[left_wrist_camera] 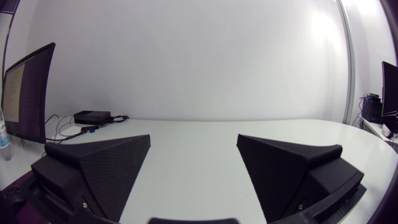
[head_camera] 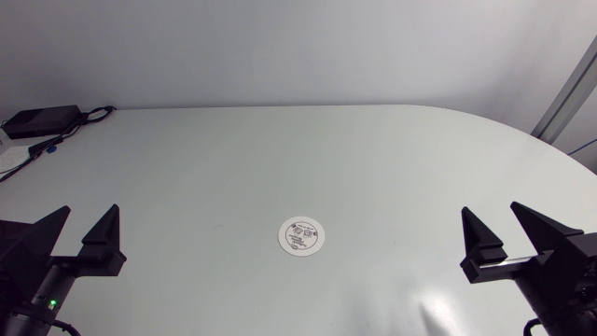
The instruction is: Turn the coaster over.
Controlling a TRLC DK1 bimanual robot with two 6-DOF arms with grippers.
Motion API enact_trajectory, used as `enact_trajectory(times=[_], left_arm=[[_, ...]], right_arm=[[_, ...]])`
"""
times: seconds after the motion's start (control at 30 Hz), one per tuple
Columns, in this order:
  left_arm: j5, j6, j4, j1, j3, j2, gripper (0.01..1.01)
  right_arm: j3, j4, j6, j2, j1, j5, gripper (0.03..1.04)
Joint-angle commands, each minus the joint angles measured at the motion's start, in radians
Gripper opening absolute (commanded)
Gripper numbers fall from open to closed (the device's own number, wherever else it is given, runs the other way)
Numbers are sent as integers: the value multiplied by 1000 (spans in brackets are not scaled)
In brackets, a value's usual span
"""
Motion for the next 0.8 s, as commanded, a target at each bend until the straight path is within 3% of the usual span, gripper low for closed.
enact_trajectory(times=[0.0, 0.5, 0.77], left_arm=[[6, 9, 3, -6, -20, -18, 979], [6, 15, 9, -9, -20, -20, 979], [6, 34, 26, -5, 46, -18, 975]], right_arm=[[-36, -22, 9, -7, 10, -4, 1002], [-36, -17, 9, -10, 11, -4, 1002], [14, -9, 8, -9, 14, -4, 1002]])
